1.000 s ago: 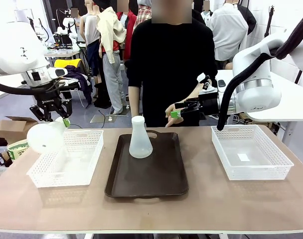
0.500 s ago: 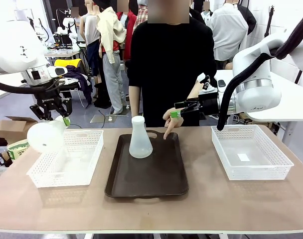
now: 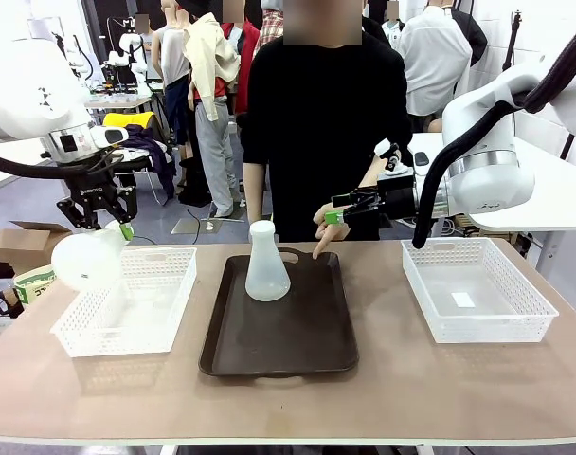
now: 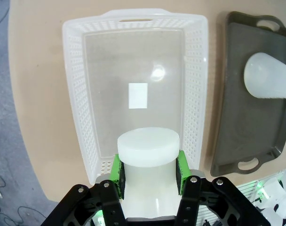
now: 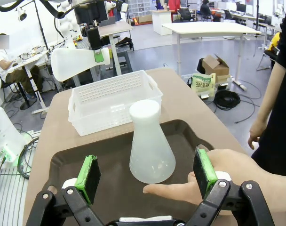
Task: Prepare the laboratory tools.
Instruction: Place the picked Big flask upright in the Handle tray as directed by the person.
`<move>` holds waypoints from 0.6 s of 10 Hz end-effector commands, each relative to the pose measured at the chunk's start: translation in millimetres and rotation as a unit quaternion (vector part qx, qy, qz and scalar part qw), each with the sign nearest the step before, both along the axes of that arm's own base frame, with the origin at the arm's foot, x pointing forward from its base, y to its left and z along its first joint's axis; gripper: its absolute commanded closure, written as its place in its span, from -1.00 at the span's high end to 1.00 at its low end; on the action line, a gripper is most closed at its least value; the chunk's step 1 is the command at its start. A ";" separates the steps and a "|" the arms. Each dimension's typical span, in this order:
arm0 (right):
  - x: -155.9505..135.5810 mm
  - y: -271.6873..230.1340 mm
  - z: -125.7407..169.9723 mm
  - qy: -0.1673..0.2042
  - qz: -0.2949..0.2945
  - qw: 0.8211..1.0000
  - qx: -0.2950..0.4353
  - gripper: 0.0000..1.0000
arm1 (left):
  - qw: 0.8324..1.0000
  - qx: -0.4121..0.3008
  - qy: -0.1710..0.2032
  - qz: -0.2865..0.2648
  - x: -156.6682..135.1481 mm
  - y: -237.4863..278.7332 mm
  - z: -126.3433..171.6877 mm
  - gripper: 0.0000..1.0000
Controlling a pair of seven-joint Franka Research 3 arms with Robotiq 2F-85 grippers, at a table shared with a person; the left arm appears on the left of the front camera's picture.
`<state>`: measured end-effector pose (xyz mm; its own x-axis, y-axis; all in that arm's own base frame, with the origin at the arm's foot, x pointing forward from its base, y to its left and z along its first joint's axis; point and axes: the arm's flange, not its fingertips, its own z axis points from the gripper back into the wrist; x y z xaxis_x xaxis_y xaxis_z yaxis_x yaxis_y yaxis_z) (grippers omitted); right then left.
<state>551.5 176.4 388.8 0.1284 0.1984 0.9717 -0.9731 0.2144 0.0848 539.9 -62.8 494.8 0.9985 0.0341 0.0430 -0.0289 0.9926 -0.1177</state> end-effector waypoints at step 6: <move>-1.1 0.6 -0.2 0.003 0.000 1.000 0.000 1.00 | 0.957 -0.114 -0.119 -0.240 -61.8 -69.0 55.9 -1.00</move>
<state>551.5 176.5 388.8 0.1283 0.1984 0.9717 -0.9731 0.2142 0.0847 477.7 -135.5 563.0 0.8948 -0.3544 0.2715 0.4224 0.8689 -0.2581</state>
